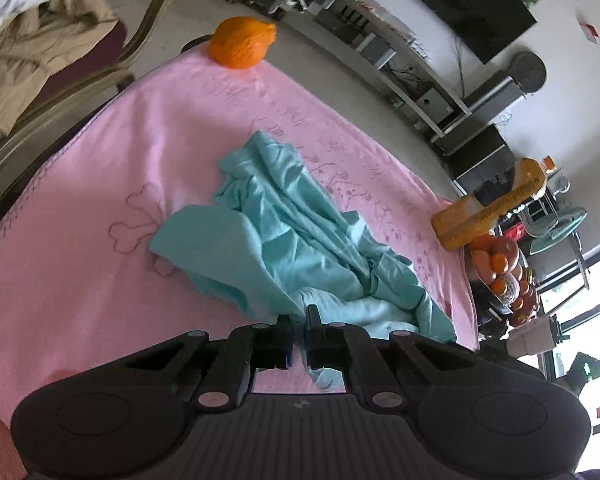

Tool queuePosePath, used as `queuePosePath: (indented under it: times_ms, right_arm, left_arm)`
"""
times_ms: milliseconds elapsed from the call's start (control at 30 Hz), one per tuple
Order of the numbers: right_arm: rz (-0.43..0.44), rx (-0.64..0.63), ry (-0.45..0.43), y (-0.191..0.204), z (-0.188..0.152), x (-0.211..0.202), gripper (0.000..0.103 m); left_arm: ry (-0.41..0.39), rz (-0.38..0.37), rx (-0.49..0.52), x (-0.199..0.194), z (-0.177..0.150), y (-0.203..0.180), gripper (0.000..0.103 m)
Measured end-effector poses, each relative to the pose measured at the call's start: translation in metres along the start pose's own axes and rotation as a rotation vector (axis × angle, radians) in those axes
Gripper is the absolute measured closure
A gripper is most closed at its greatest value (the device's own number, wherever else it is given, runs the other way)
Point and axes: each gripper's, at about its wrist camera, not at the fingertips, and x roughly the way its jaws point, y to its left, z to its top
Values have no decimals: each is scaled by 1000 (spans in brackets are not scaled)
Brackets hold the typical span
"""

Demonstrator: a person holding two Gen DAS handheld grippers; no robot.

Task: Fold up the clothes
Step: 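Lift the shirt with both grippers and shake it out in the air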

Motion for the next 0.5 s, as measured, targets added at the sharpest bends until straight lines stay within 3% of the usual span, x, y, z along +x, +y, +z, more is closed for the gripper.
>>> queuePosePath:
  times_ms: [67,133,200,233,267,367,467,500]
  right_arm:
    - [-64,-33,9,6,8,11,63]
    - [-58,15,62,3,15,25,64]
    - [-42,59,110,-3,19,34,93]
    - [-45,77,135,-6,21,37,100]
    - [-44,120,148,-13,21,35,100]
    - [34,256,189,-29,20,18,101]
    - [200,408,239,-36,24,-8,101]
    - [256,431,215,-32,33,-22,101]
  left_arm:
    - [0,0,10,0,-2,-2,99]
    - [2,1,14,0,-5,-2,99]
    - [5,4,8,-1,-5,1,99]
    - [5,5,2,-3,-3,3,99]
    - [5,6,-4,-5,-2,5,99]
    - [-2,-13,-5,-16,9,2,99]
    - [-48,-62,14,-40,41,-22,100]
    - [-70,-82,22,-50,55,-33,100]
